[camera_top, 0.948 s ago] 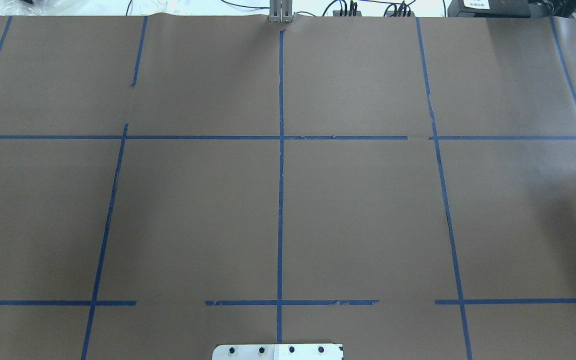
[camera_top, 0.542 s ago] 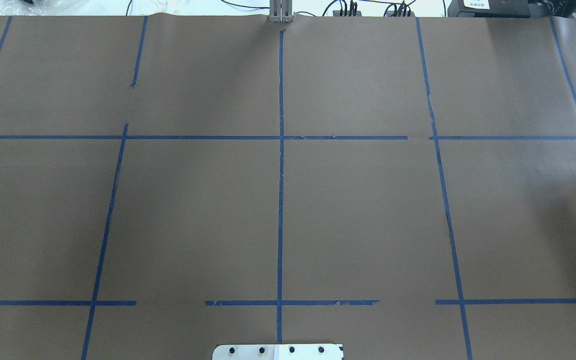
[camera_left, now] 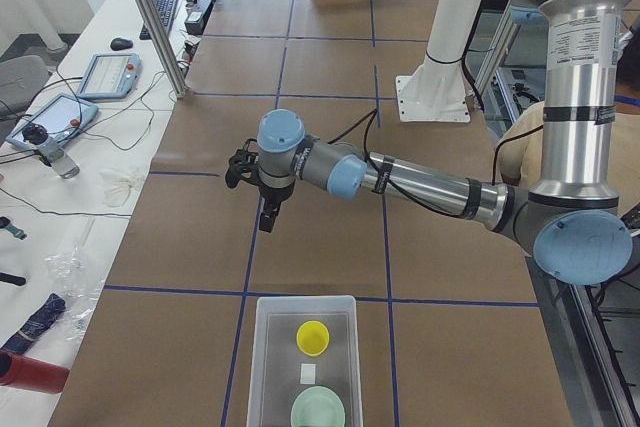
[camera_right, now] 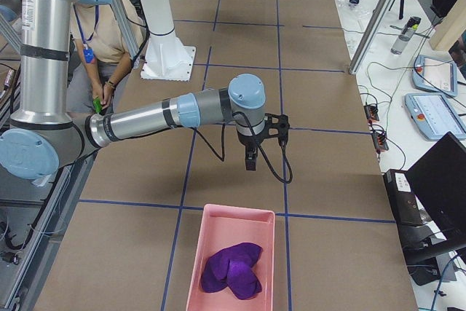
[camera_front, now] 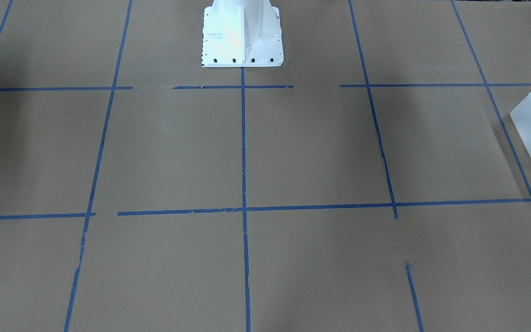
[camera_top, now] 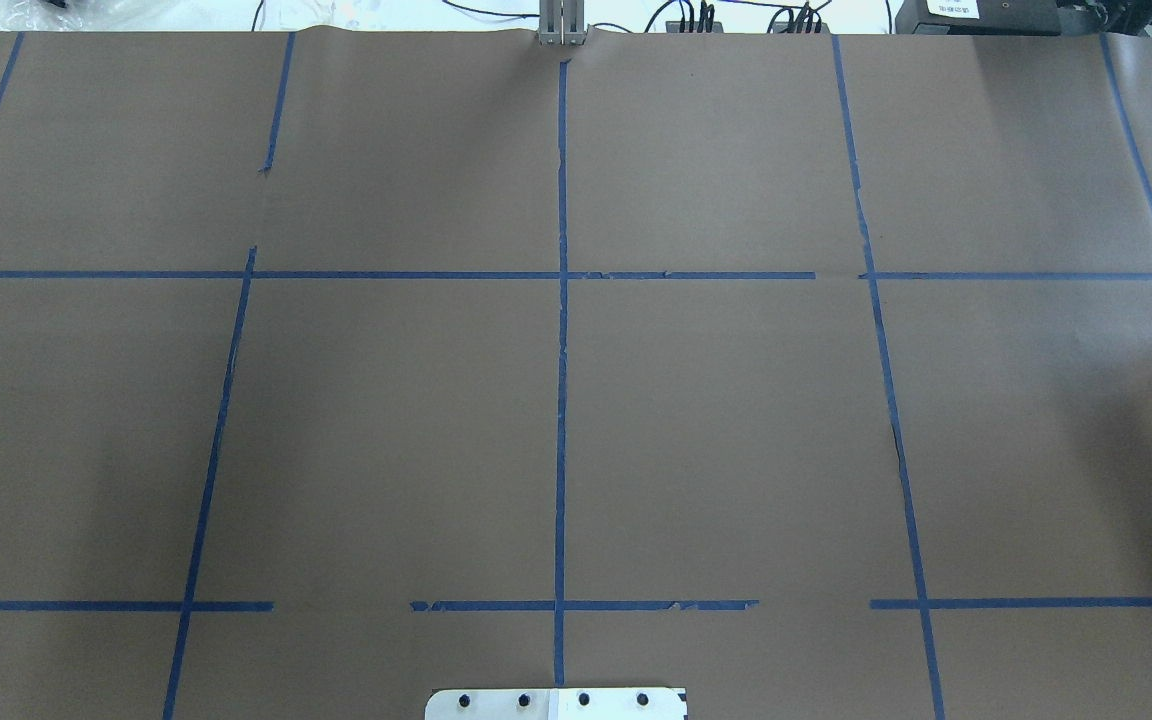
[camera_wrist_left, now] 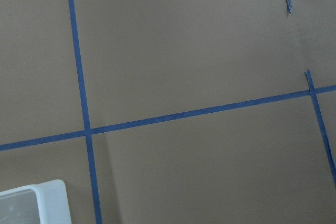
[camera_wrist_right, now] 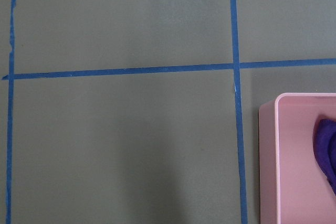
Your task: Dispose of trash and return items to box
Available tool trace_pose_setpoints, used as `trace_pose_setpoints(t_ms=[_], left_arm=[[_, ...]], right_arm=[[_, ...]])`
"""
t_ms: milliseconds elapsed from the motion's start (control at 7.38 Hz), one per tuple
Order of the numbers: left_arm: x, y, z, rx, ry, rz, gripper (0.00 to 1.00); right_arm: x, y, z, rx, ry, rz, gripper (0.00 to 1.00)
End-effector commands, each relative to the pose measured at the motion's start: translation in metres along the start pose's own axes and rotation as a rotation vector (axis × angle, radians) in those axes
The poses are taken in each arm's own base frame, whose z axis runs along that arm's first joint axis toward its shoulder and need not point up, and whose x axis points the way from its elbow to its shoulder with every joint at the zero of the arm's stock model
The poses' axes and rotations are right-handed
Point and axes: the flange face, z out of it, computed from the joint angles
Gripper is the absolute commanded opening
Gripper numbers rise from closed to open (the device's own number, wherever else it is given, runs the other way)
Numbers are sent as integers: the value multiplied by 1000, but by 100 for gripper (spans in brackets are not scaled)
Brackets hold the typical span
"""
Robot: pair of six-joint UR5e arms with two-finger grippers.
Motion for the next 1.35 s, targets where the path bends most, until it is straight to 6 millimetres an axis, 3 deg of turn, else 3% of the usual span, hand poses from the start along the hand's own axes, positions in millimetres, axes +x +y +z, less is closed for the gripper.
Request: trace_pose_setpoints(t_ms=[0, 271, 406, 542, 813, 1084, 1219], left_arm=[[-16, 32, 8, 7, 14, 3, 100], [5, 34, -21, 17, 5, 90, 100], [22, 30, -39, -34, -24, 68, 100], [3, 42, -44, -63, -37, 108, 100], [-27, 60, -22, -120, -32, 63, 100], [-22, 49, -35, -72, -35, 86, 100], [-31, 56, -27, -88, -34, 66, 100]], right_arm=[[5, 1, 8, -16, -6, 11, 100], [3, -6, 27, -50, 3, -19, 100], [-6, -15, 21, -34, -10, -51, 100], [-12, -16, 16, -24, -16, -64, 100], [-16, -19, 13, -17, -16, -72, 100], [-15, -25, 16, -18, -6, -71, 100], [-17, -35, 17, -21, -17, -71, 100]])
